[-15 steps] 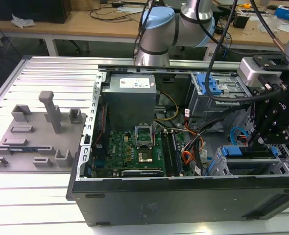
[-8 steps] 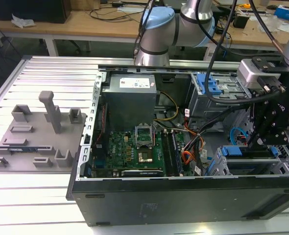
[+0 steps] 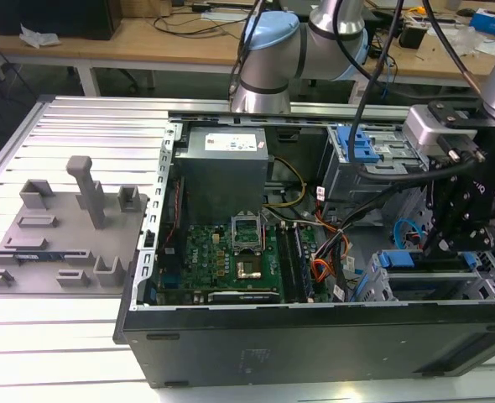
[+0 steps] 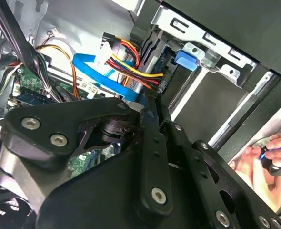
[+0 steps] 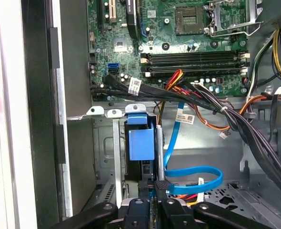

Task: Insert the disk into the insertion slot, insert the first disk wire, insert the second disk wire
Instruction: 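Insert the second disk wire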

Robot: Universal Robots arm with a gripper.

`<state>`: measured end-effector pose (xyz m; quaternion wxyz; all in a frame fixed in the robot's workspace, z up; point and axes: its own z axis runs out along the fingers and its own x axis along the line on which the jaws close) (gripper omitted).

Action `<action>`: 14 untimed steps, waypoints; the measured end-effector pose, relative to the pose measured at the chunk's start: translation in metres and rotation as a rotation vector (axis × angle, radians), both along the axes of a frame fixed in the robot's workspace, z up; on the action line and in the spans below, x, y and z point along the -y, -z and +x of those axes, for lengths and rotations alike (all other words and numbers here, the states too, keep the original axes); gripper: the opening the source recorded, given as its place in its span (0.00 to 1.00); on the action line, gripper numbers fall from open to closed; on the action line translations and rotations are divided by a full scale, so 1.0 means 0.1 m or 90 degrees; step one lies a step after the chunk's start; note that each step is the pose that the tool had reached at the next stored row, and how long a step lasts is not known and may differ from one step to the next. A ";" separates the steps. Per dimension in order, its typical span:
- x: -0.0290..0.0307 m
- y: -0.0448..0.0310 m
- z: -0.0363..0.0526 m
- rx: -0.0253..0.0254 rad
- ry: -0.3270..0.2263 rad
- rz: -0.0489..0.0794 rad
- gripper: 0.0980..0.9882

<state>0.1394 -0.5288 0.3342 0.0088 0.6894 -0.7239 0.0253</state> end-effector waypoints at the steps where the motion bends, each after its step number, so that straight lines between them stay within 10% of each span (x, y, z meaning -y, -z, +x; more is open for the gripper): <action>1: 0.005 0.004 -0.021 -0.0003 0.000 0.001 0.08; 4: 0.006 -0.062 -0.025 -0.0001 0.000 0.000 0.22; 10: -0.008 -0.447 -0.026 -0.0001 0.000 -0.007 0.22; 14: -0.019 -0.473 -0.026 -0.0001 0.001 -0.013 0.01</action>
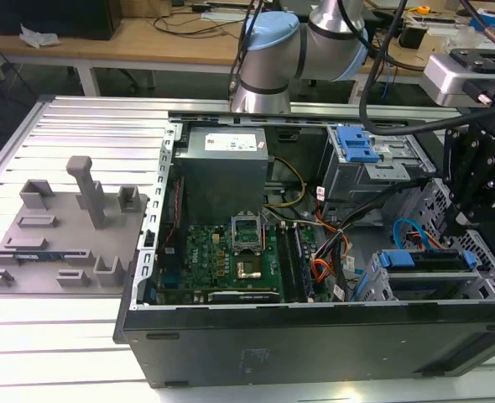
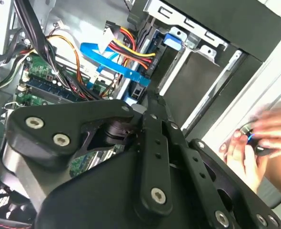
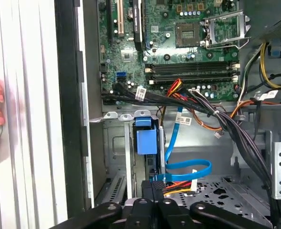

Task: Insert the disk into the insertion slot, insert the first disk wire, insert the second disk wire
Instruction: 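Insert the second disk wire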

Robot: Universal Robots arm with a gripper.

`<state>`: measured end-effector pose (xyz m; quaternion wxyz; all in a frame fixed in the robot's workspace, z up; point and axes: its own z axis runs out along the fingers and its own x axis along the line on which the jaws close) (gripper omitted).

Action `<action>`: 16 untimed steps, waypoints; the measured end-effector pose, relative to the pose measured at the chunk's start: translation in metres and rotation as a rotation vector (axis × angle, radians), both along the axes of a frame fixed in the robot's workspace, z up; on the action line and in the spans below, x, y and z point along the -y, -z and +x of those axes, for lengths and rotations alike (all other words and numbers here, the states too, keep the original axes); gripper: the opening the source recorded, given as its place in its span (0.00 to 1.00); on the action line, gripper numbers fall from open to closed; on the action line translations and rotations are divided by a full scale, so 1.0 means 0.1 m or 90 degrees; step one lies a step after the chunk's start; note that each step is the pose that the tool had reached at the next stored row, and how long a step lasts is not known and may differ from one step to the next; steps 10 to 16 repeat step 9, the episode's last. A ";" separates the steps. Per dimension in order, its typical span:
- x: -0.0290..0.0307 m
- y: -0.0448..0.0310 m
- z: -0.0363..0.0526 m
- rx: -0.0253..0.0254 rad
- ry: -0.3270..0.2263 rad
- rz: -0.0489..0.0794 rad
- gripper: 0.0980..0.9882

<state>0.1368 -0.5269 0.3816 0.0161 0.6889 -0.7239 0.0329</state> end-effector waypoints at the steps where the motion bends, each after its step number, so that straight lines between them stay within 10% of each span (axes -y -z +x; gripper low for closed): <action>1: 0.000 0.000 0.000 0.0000 0.000 0.000 0.01; 16: 0.000 0.000 0.000 0.0000 0.000 0.000 0.01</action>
